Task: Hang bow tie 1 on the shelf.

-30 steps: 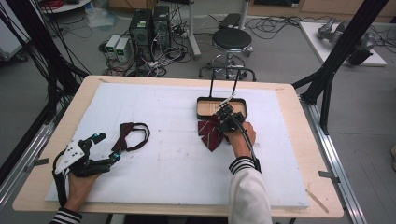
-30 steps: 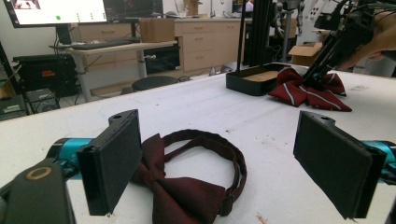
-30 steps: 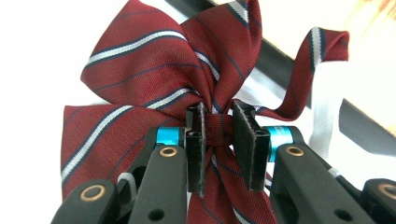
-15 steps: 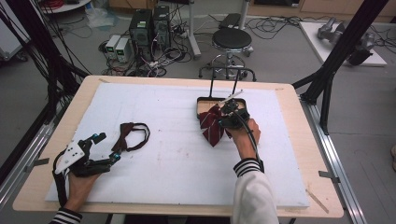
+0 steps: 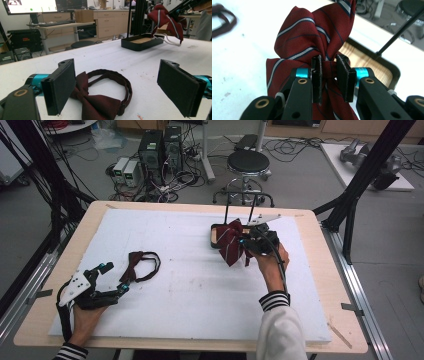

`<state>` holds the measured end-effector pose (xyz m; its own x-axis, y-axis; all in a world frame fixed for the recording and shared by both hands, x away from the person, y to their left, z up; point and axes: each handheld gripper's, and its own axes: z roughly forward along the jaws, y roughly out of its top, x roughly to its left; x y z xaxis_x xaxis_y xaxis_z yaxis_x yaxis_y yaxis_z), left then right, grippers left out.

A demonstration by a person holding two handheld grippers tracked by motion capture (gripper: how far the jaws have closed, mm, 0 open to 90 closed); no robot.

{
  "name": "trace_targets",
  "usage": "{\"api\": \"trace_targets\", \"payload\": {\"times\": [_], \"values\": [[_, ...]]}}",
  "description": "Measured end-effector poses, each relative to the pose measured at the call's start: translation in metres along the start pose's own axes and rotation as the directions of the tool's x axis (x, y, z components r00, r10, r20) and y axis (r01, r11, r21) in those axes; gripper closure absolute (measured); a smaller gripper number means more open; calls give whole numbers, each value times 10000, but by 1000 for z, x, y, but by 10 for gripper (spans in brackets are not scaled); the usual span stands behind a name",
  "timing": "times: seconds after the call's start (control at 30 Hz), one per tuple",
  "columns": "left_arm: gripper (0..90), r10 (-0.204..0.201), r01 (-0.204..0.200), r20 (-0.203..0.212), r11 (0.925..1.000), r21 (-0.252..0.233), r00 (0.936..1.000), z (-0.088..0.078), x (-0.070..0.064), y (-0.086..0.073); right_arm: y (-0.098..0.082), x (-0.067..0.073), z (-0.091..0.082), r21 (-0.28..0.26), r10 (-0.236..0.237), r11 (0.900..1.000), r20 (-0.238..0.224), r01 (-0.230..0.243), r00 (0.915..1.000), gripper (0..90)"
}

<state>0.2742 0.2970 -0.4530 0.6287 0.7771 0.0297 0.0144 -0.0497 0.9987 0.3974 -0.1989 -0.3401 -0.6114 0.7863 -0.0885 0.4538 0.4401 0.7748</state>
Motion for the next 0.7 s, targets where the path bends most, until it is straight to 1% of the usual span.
{"api": "trace_targets", "payload": {"times": [0.17, 0.23, 0.33, 0.4, 0.5, 0.63, 0.7], "values": [[156, 1, -1, -14, 10000, -18, 10000, 0, 0, 0, 0, -4, -13, -837, -19, 9965, 97, 27, 10000, 755], [156, 6, -6, -5, 10000, -7, 10000, 0, 0, 0, 0, -6, -17, -1080, -100, 9941, 146, 115, 9998, 755], [156, 7, -7, -18, 10000, -17, 10000, 0, 0, 0, -1, -10, -23, -1459, -40, 9893, 216, 71, 9998, 755], [156, 10, -10, -18, 10000, -15, 10000, 0, 0, 0, -1, -12, -26, -1650, -46, 9863, 235, 84, 9997, 755], [156, 30, -30, -9, 10000, -7, 10000, 0, 0, 0, -1, -16, -31, -1882, 111, 9821, 177, -76, 9998, 755], [156, 21, -21, -3, 10000, 2, 10000, 0, 0, 0, 1, -19, -35, -2000, 194, 9797, 159, -159, 9997, 755], [156, 24, -24, 2, 10000, 6, 10000, 0, 0, 0, 2, -21, -36, -2072, 132, 9783, 230, -82, 9996, 755]]}}
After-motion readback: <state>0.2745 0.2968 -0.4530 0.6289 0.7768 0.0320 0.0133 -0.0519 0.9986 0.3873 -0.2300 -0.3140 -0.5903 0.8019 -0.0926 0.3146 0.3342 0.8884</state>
